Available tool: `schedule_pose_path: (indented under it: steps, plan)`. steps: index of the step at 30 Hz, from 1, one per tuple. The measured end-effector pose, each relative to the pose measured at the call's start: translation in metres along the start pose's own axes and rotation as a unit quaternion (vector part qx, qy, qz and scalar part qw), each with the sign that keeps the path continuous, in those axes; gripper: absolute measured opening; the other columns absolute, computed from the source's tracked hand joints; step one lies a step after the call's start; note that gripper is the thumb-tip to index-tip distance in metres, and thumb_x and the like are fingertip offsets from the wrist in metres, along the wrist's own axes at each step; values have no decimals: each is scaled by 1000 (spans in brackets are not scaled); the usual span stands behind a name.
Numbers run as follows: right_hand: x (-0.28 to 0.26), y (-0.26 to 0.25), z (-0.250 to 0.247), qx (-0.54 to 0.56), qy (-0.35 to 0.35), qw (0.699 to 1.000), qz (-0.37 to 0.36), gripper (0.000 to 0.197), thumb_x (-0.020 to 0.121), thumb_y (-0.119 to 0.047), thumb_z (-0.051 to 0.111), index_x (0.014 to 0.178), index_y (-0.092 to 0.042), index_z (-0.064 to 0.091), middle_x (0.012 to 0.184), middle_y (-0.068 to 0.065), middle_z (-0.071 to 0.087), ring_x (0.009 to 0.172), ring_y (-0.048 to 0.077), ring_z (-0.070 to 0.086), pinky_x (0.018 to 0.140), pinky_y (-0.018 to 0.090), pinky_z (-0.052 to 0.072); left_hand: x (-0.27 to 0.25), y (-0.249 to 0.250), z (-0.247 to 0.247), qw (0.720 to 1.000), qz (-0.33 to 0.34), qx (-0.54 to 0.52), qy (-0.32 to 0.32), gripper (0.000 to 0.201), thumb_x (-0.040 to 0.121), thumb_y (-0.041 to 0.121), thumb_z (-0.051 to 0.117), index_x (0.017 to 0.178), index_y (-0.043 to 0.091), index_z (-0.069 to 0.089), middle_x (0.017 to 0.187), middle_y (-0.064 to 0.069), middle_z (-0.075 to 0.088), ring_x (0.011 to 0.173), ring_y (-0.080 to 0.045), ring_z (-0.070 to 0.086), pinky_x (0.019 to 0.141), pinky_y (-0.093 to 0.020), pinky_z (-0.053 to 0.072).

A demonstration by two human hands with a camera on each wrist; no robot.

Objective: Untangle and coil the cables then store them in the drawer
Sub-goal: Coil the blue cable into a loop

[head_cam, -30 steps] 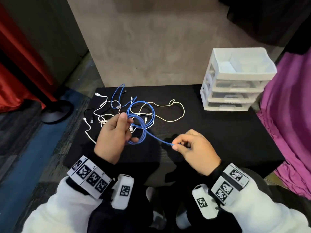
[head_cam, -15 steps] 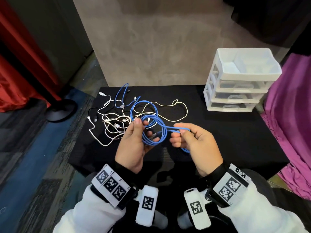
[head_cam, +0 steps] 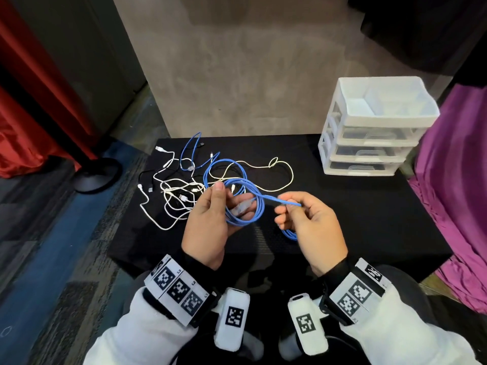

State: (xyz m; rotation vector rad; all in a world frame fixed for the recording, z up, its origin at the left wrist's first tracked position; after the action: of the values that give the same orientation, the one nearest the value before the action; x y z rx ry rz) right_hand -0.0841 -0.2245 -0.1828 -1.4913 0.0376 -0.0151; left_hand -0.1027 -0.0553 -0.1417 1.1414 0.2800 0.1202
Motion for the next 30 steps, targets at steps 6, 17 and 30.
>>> schedule_pose_path:
  steps: [6, 17, 30]
  plan:
    - [-6, 4, 3, -61, -82, 995, 14, 24, 107, -3, 49, 102, -10, 72, 73, 4, 70, 66, 16, 64, 65, 28, 54, 1, 1, 2, 999, 7, -9, -39, 31, 108, 33, 38, 92, 12, 54, 93, -11, 75, 83, -23, 73, 80, -40, 61]
    - [-16, -6, 9, -78, -272, 959, 29, 26, 97, -10, 71, 120, -10, 59, 88, -5, 74, 71, 10, 66, 68, 22, 51, 8, -14, -2, 999, 5, 40, -5, 33, 109, 37, 37, 94, 12, 52, 59, 2, 41, 51, -11, 38, 53, -28, 45]
    - [12, -58, -5, -182, -147, 957, -168, 6, 96, -11, 72, 92, -14, 74, 74, 1, 68, 63, 10, 60, 65, 25, 50, -12, -23, -3, 964, -87, 215, -130, 45, 106, 48, 38, 80, 24, 65, 57, 8, 39, 47, -7, 31, 53, -26, 21]
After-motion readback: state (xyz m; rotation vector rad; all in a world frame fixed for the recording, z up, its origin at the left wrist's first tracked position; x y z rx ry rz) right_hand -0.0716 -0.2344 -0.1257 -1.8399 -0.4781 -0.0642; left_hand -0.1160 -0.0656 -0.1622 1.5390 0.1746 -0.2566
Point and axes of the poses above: each hand's wrist, its own x-axis towards the middle knuckle, its own z-axis out of the palm, y = z × x, the point moved 1 cm from there along x, towards the middle knuckle
